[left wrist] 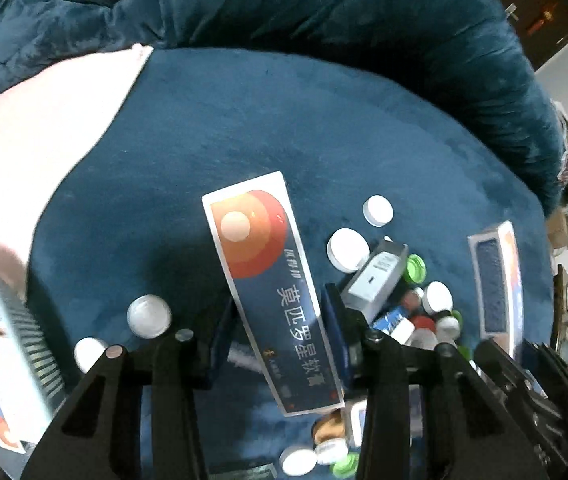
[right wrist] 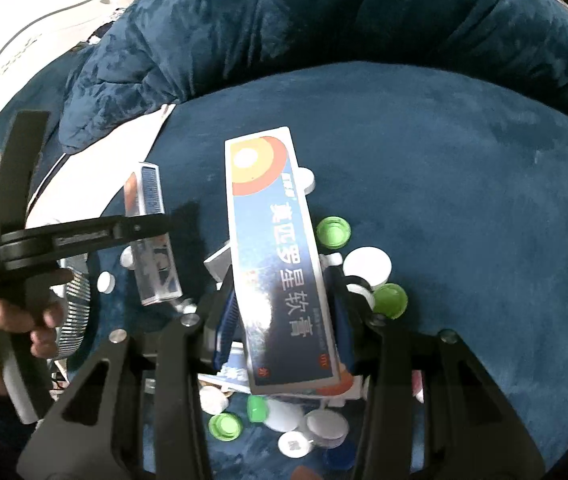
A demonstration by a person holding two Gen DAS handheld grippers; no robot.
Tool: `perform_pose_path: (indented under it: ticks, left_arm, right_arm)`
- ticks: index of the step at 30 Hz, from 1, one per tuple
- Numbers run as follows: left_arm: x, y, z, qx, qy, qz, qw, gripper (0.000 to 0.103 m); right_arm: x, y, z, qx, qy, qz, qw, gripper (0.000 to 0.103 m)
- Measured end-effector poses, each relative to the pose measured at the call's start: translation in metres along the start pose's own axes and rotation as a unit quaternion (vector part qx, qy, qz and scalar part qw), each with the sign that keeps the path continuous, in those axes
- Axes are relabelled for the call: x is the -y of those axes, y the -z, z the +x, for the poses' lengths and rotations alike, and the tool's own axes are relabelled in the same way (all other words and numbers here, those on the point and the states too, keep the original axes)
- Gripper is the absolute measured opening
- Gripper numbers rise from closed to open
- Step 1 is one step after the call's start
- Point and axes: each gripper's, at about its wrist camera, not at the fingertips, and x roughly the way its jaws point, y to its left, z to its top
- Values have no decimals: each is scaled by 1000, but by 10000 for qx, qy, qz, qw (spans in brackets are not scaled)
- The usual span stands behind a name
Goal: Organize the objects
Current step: 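Drop the blue-orange box into the basket with the left gripper while the right gripper drops its box there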
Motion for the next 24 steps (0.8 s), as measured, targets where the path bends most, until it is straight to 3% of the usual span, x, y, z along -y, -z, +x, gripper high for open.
perform_pose_path:
  ticks: [8, 14, 19, 24]
  left_arm:
    - [-42, 27, -90, 517, -21, -85, 9986, 43]
    - [-116, 57, -158, 738, -709, -120, 9947, 43]
    - [-177, 78, -173, 502, -1077, -278, 9925, 43]
    - [-208, 93, -163, 333, -1080, -438, 9926, 43]
  right_arm:
    - [-60, 13, -26, 24, -221, -371, 9991, 42]
    - [-140, 32, -29, -37, -656, -843, 9943, 42]
    - [-205, 51, -11, -244, -1305, -779, 9881, 42]
    - [-247, 68, 22, -669, -1858, -299, 9799, 42]
